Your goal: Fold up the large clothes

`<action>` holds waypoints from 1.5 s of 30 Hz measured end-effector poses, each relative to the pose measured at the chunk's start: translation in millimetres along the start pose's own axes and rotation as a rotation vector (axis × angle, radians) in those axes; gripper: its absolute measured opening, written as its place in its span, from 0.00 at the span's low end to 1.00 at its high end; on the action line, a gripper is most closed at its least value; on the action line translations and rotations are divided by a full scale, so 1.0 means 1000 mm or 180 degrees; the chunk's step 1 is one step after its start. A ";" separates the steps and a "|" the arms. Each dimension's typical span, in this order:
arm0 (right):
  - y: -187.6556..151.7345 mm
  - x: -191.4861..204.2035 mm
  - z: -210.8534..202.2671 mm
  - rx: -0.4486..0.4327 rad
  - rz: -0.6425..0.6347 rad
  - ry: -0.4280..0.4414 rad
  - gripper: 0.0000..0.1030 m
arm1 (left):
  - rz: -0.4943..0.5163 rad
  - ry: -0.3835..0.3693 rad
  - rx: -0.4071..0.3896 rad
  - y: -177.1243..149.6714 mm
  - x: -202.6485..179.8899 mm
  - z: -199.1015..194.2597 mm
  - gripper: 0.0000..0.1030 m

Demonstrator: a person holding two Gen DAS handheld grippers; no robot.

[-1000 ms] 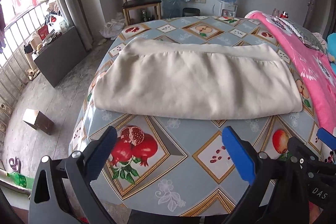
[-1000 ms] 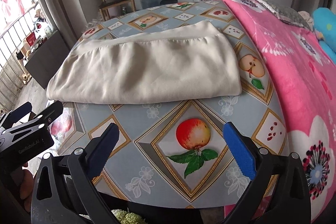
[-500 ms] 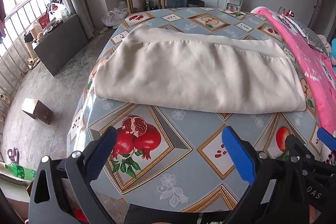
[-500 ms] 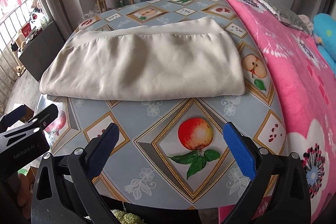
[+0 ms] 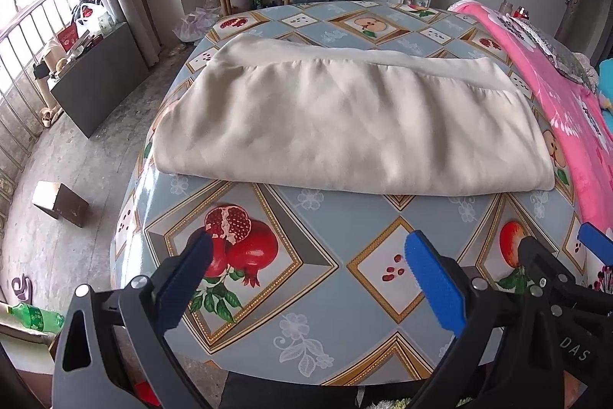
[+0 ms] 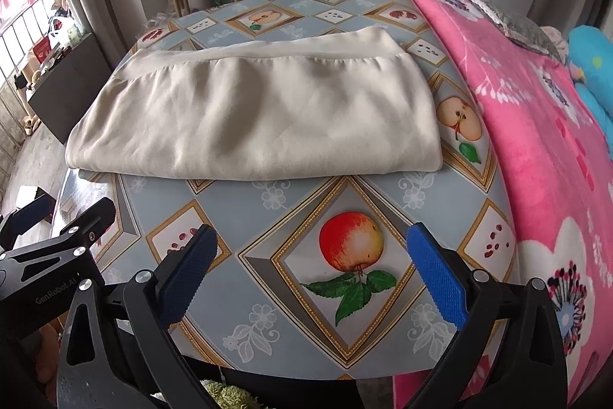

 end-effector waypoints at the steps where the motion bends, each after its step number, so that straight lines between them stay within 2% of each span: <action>1: 0.000 -0.001 -0.001 -0.0005 0.0006 -0.0004 0.93 | 0.0010 0.0002 0.0008 0.000 -0.001 0.001 0.95; 45: 0.002 -0.010 0.003 0.0083 0.0072 -0.0031 0.93 | 0.0080 -0.0052 0.0086 -0.003 -0.003 0.005 0.95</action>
Point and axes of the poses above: each gripper's, at about its wrist camera, not at the fingertips, and z roughly the way its jaws point, x to its left, y to its top, the point moved 2 cm from there along z, roughly the way its jaws point, and after that the axes turned 2 degrees about y, right-handed, at the moved point
